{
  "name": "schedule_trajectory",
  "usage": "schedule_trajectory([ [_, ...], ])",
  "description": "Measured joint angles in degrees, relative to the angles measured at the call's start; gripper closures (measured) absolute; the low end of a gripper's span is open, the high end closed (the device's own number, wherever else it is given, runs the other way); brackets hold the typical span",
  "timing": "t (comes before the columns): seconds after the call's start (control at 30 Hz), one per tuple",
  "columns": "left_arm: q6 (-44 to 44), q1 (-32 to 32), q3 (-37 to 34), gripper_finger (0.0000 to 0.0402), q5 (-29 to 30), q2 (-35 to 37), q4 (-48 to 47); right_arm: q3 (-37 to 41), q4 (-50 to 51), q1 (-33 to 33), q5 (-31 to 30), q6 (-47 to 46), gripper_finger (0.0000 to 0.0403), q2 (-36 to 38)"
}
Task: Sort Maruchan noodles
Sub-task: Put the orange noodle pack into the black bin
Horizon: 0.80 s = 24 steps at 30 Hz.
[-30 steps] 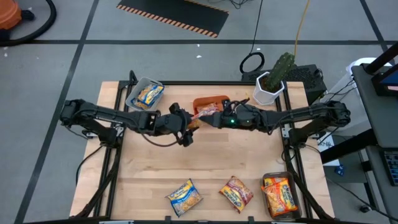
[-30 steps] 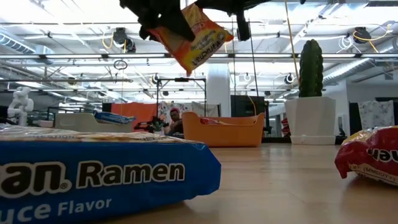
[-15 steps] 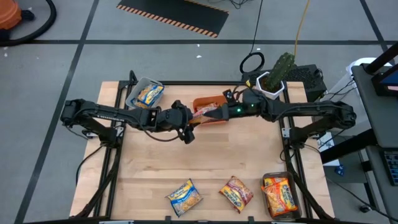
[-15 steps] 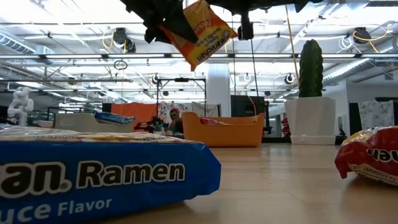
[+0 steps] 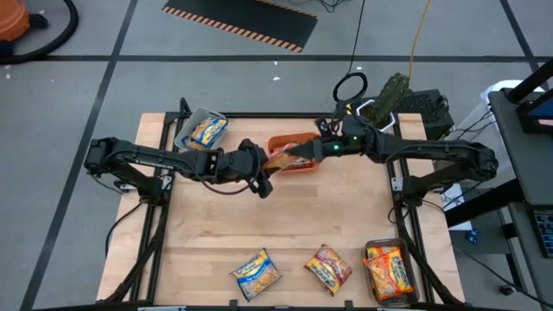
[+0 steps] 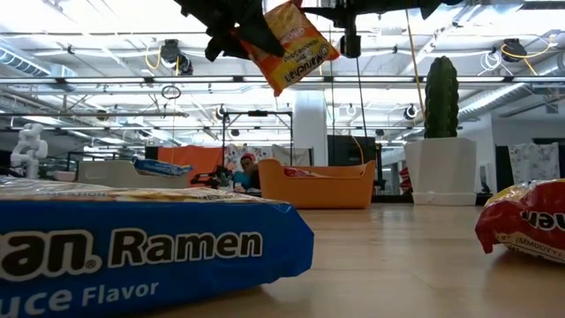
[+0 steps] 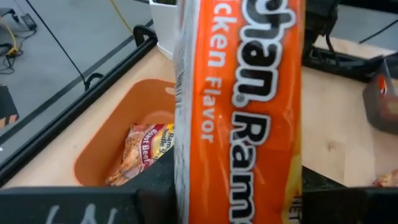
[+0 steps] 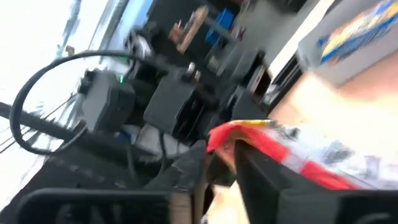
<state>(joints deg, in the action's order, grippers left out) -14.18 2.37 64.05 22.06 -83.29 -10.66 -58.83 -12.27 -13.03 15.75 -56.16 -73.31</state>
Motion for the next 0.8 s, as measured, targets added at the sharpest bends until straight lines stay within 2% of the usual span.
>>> schedule_trajectory([
  [0.13,-2.28,-0.07,0.02,0.0267,-2.24,0.09,0.70,0.04,0.32,-2.70,-2.01,1.53,0.0272,1.74],
  [0.33,-6.99,-0.26,0.15,0.0267,-14.36,1.53,1.13,0.07,2.15,-4.68,-1.01,2.64,0.0226,6.07],
  [0.47,-8.18,-1.33,0.09,0.0267,-19.76,3.13,-1.65,-2.37,8.32,-1.72,-7.17,3.14,0.0218,9.46],
  [0.63,-9.25,-4.91,0.12,0.0267,-27.75,5.71,-5.39,-11.26,23.05,4.46,-14.92,11.56,0.0218,8.08],
  [0.73,-7.44,-7.37,0.17,0.0267,-35.26,6.49,-6.37,-14.01,27.93,6.38,-15.86,13.72,0.0218,6.04],
  [0.8,-6.80,-9.05,0.06,0.0267,-40.47,7.28,-10.02,-14.56,26.88,7.15,-15.25,13.54,0.0216,4.09],
])
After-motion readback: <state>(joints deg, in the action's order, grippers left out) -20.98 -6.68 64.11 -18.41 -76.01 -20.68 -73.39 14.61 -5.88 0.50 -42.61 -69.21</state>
